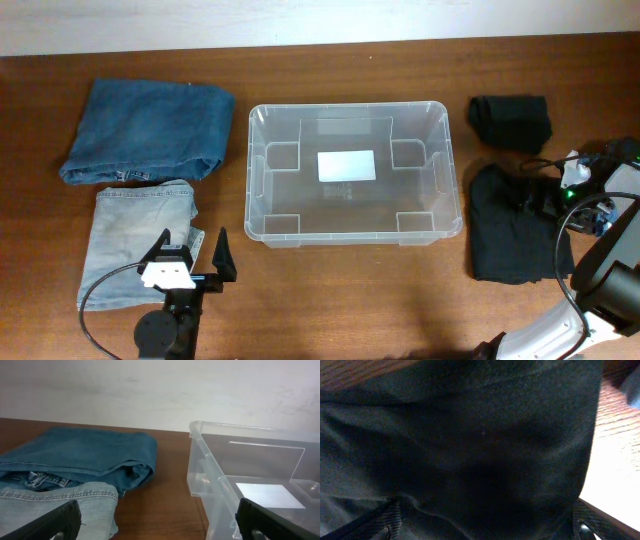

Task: Pack container
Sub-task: 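Lower the right gripper and grasp the black shirt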

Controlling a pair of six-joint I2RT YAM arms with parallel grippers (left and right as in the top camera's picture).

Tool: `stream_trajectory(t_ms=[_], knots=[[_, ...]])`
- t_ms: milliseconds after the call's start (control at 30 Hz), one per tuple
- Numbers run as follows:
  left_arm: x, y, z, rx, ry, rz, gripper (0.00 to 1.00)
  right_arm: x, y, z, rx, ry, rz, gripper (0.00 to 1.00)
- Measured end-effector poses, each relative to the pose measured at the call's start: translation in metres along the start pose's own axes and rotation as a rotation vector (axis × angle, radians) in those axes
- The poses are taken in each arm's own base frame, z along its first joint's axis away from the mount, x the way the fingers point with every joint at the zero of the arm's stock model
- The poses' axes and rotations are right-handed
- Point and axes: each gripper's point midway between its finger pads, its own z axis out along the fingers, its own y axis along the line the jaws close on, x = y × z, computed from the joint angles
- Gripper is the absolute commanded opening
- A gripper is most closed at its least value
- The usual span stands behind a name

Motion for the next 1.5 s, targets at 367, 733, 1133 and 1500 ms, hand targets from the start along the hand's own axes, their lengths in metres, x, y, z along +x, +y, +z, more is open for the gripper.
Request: stream_trajectory(t_ms=[367,733,1133,1500], knots=[[0.0,0.0,0.0,0.0,0.0,0.0,0.99,0.013,0.012,-0.002,-0.064,0.058,0.064,0.98],[0.0,0.0,0.0,0.0,0.0,0.0,0.99,0.015,0.011,0.002,-0.054,0.031,0.134,0.61],[0.0,0.0,0.0,0.0,0.0,0.0,1.0,0.015,0.03,0.004,-0.17,0.027,0.221,0.05],[0.0,0.0,0.0,0.0,0.001,0.0,0.99,0.017,0.052,-0.027,-0.288,0.184,0.301,0.04]])
